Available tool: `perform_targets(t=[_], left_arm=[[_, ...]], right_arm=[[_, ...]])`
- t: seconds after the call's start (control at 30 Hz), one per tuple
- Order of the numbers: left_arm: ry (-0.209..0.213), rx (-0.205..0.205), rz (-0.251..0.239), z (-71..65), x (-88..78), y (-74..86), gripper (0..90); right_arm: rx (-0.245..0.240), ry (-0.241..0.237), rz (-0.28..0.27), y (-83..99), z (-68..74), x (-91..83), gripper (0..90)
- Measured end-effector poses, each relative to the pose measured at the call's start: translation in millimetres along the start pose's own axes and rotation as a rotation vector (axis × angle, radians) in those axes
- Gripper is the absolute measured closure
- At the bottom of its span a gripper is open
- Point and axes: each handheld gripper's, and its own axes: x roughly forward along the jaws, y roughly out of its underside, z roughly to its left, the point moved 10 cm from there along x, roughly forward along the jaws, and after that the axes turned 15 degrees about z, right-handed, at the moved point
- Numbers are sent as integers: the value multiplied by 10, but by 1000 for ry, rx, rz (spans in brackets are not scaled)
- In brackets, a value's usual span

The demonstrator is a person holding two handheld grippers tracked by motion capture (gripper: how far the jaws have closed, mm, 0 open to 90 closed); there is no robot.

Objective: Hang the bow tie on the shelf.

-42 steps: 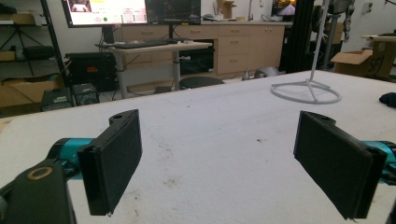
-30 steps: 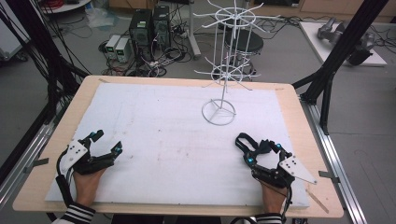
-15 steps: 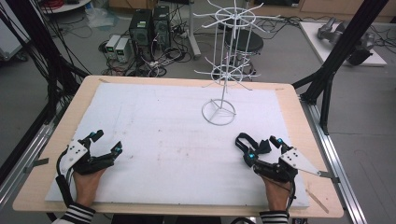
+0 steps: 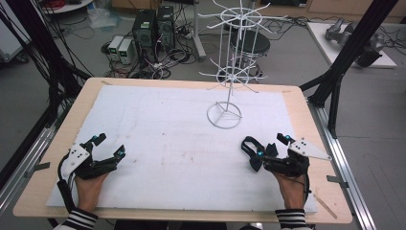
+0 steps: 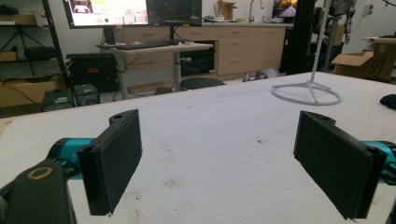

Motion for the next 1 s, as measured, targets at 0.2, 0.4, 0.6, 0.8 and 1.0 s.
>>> perform_targets(t=[0.2, 0.4, 0.6, 0.8, 1.0], left_arm=[[0, 0, 1, 1, 0, 0, 158], [1, 0, 2, 1, 1, 0, 157], [0, -2, 1, 2, 0, 1, 157], [0, 0, 1, 1, 0, 0, 157], [0, 0, 1, 1, 0, 0, 158]], right_arm=[[-11, -18, 59, -11, -28, 58, 100], [-2, -19, 103, -10, -89, 77, 99], [12, -37, 143, -66, -164, 92, 100], [11, -38, 196, -114, -280, 135, 133], [16, -40, 248, -91, -330, 202, 142]])
